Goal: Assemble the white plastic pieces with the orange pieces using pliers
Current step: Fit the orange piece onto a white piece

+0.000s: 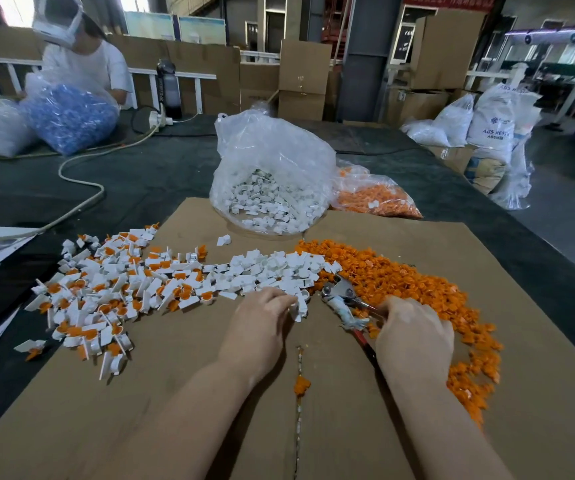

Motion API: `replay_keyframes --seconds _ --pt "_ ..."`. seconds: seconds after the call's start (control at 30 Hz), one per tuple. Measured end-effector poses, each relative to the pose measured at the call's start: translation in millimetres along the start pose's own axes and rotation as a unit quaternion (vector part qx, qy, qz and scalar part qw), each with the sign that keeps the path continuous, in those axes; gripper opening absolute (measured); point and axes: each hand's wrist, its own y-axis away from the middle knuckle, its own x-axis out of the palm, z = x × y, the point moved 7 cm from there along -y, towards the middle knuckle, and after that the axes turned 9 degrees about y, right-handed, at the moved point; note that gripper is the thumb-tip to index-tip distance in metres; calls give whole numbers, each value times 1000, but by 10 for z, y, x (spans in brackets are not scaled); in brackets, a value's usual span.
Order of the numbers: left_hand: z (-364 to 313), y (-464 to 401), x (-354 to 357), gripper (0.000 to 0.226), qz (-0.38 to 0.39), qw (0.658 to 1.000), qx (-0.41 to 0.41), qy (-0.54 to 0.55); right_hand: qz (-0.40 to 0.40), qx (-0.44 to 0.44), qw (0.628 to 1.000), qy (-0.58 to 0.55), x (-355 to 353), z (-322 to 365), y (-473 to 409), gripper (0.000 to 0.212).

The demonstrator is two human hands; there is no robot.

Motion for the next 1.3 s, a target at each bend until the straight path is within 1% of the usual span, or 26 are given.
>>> replay_keyframes --seconds 0.07,0.13,0.2,0.33,0.43,0.53,0.67,0.77,0.8,0.87,0.93,0.97,1.03,1.13,1.23,1.3 --pt "-31 -6 67 32 19 1000 12 1 20 -7 999 31 12 -41 -14 24" --pt "-18 -8 68 28 18 1000 1 17 39 -16 998 49 43 -48 -13 25" --pt "5 -1 58 26 16 1000 -11 19 44 -27 998 48 73 -40 -15 26" --pt "46 10 16 13 4 998 -39 44 42 -62 997 29 107 23 -25 25" --pt "60 11 18 7 20 998 -46 47 52 -79 995 34 125 57 -20 20" --pt "80 12 19 8 26 996 -63 62 55 -82 995 24 139 54 -28 17" --pt "138 40 9 15 14 987 -114 110 49 -76 996 3 128 49 -44 9" --pt "136 54 -5 38 5 986 -110 122 40 -73 996 -27 113 48 -48 8" --pt "128 49 -11 41 7 988 -103 116 35 -70 996 -40 103 45 -47 8" --pt "117 43 -24 33 10 989 -98 110 23 -63 995 -75 76 42 -42 7" --pt "143 49 -51 18 0 985 -117 130 5 -61 991 -116 32 48 -38 7" --pt "158 57 -69 14 -10 980 -131 150 -4 -63 988 -139 6 59 -36 6" --pt "167 61 -79 18 -24 972 -145 183 -23 -73 979 -187 -44 115 -27 9" --pt "121 27 -43 15 -35 962 -154 223 -33 -100 967 -230 -66 281 21 17" --pt "72 10 17 13 -30 952 -164 256 -31 -138 960 -243 -24 471 130 14" --pt "59 19 28 17 -29 949 -165 268 -33 -147 957 -247 3 536 199 9"
